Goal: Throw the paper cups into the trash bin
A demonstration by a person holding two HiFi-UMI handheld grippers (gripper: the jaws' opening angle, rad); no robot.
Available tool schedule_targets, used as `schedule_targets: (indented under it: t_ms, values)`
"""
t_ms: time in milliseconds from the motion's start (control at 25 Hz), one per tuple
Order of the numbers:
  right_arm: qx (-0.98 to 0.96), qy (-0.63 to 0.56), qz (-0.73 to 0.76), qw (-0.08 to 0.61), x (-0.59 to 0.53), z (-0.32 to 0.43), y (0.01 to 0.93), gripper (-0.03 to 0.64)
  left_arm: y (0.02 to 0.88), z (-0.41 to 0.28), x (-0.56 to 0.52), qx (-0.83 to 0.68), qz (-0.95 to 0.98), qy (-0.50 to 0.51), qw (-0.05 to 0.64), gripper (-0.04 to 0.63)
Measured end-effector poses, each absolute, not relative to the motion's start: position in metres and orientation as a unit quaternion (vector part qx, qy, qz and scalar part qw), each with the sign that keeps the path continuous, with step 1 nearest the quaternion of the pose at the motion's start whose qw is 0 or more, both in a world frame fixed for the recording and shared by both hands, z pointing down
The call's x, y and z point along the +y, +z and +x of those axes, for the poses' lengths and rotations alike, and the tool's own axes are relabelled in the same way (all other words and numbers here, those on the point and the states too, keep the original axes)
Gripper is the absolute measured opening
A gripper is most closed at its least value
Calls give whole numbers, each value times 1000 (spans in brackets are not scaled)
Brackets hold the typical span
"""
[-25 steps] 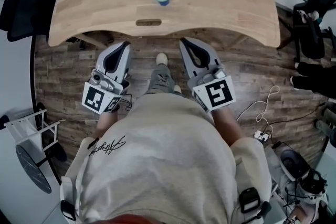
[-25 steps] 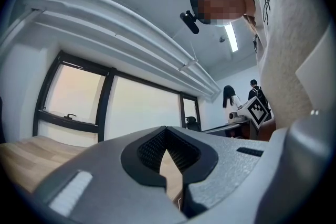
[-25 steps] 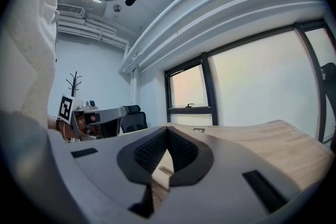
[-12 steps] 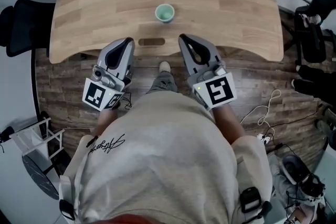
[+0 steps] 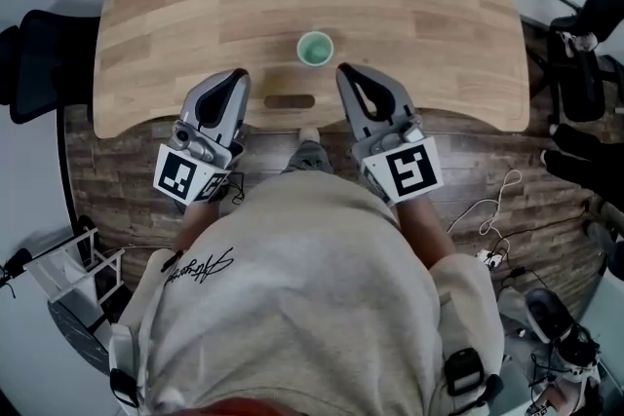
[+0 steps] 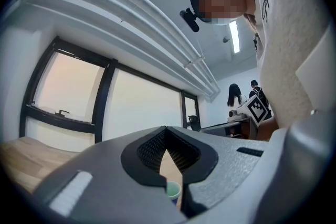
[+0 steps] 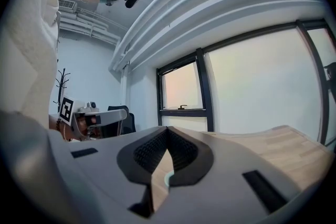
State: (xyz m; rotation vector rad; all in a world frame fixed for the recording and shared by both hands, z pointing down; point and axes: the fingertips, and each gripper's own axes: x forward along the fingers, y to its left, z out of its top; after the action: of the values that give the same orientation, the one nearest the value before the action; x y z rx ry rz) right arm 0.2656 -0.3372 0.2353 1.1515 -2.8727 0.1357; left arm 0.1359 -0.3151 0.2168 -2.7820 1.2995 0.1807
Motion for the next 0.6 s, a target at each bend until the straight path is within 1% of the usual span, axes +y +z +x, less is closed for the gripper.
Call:
schedule_targets:
  t_ms: [600]
  values:
    - [-910, 41, 413, 9, -384, 261, 235, 9, 228, 124, -371, 383, -921, 61, 17, 3]
